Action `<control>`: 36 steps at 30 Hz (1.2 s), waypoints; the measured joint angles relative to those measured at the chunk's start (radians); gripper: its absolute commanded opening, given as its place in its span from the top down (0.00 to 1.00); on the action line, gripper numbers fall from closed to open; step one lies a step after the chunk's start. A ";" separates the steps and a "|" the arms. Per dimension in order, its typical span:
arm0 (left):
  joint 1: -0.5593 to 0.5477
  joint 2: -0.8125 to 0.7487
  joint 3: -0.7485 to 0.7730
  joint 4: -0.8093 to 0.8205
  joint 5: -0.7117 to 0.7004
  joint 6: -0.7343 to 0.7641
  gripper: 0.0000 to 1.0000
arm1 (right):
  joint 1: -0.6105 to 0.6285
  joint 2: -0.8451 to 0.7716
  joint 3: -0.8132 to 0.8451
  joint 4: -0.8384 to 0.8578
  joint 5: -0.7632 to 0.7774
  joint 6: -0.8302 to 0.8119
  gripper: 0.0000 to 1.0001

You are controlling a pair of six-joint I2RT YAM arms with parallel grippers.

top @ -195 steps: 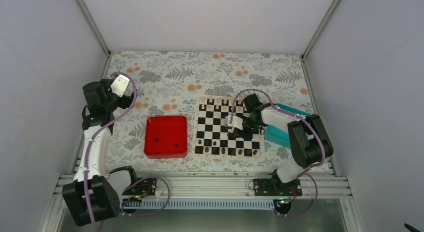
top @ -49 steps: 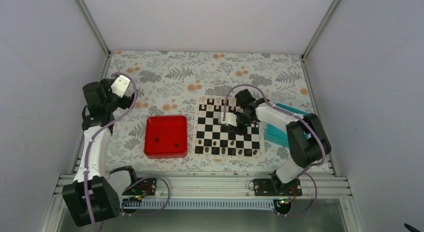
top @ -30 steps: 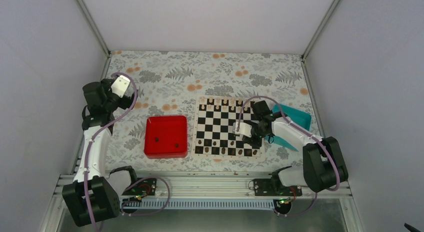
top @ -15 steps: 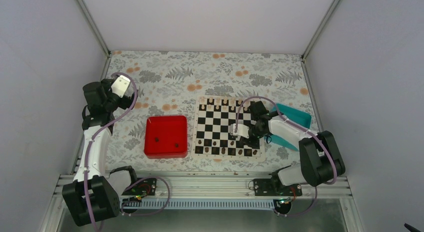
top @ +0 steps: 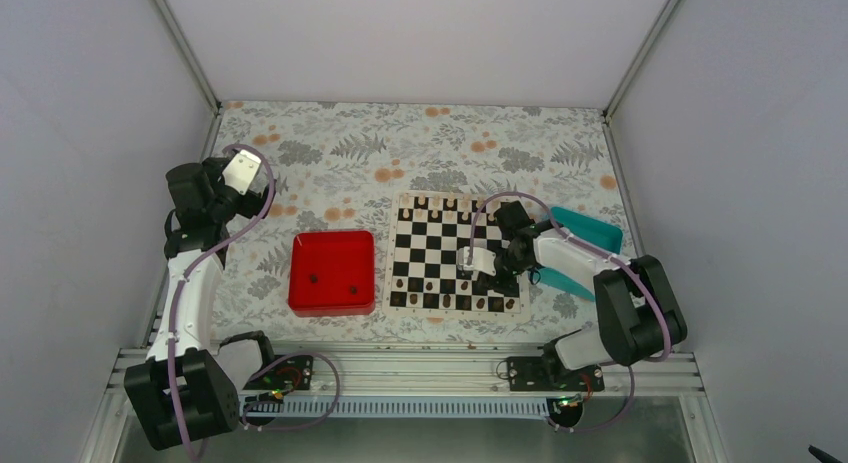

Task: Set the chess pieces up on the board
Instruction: Place the chess piece on the chessboard, then pick up the chess piece from the storage box.

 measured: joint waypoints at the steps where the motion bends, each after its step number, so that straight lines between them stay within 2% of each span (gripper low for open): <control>1: 0.000 0.000 0.000 0.000 0.000 0.000 0.00 | 0.000 0.000 0.000 0.002 0.002 -0.002 0.75; 5: 0.000 0.000 0.000 0.000 0.000 0.000 0.00 | 0.000 -0.013 0.000 0.007 0.016 -0.010 0.69; 13: 0.000 0.000 0.000 0.000 0.000 0.000 0.00 | 0.000 -0.083 0.056 -0.039 0.023 -0.014 0.69; 22: 0.000 0.000 0.000 0.000 0.000 0.000 0.00 | 0.022 -0.053 0.282 -0.119 -0.005 -0.008 0.67; 27: -0.001 0.008 0.000 0.000 0.002 0.000 0.00 | 0.143 0.086 0.512 -0.119 -0.010 0.043 0.66; 36: -0.009 0.013 0.000 0.005 -0.011 0.000 0.00 | 0.463 0.455 0.869 -0.092 0.027 0.164 0.62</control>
